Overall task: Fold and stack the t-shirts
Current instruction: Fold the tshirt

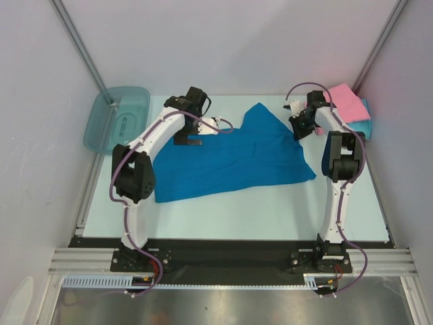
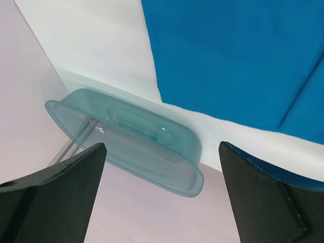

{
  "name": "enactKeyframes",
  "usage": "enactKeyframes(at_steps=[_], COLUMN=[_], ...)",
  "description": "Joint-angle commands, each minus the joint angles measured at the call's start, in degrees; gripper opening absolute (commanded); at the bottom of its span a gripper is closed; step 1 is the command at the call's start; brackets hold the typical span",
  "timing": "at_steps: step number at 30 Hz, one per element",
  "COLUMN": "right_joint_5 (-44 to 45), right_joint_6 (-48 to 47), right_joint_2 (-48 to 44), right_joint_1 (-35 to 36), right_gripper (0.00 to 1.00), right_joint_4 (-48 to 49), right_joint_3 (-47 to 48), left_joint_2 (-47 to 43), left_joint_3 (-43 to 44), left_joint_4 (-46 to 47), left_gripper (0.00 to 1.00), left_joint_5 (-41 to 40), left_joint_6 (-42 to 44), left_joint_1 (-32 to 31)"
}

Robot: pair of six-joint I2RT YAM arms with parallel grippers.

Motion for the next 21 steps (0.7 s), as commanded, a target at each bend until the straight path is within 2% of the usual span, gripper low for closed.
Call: enactKeyframes(at_steps=[1,6,7,8,10,11,14,19,21], right_joint_5=[12.75,14.33,14.51,14.34,13.9,13.55,12.4,13.89,12.5], right_joint_6=[-0.12,1.99,2.26,2.26,1.65,1.04,-2.12,-7.75,-6.45], right_joint_2=[1.21,1.12,0.59,-0.37,-4.13,-5.2,-9.15,-12.68,-13.3], right_joint_1=[-5.0,-5.27,-5.09,-4.57,-3.86,-2.82,-0.97,4.57,5.97], right_gripper=[0.0,0.01,0.09,0.29,0.44,0.56,0.71,0.74,0.73], right_joint_4=[-0.33,0.64,0.64,1.07,2.65,2.83,2.22,2.57,2.57], right_joint_3=[-3.47,-2.85,-2.24,-2.41,-3.28,-3.29,-2.59,-0.83,1.36], left_joint_2=[0.22,0.13,0.04,0.04,-0.22,-0.31,-0.75,-2.07,-2.68], left_joint_3=[2.17,0.94,0.86,0.85,0.5,0.42,-0.2,-1.95,-4.06], left_joint_4=[0.26,0.61,0.53,0.53,0.53,0.53,0.61,1.4,2.54], left_gripper=[1.0,1.0,1.0,1.0,1.0,1.0,1.0,1.0,1.0], left_joint_5=[0.62,0.71,0.62,0.53,0.27,0.01,-0.08,0.18,0.36], left_joint_6=[-1.9,-2.08,-1.99,-1.99,-1.73,-1.64,-1.29,-1.29,-1.11], left_joint_1=[-0.67,-1.28,-1.46,-1.55,-1.81,-1.9,-2.16,-2.25,-2.25])
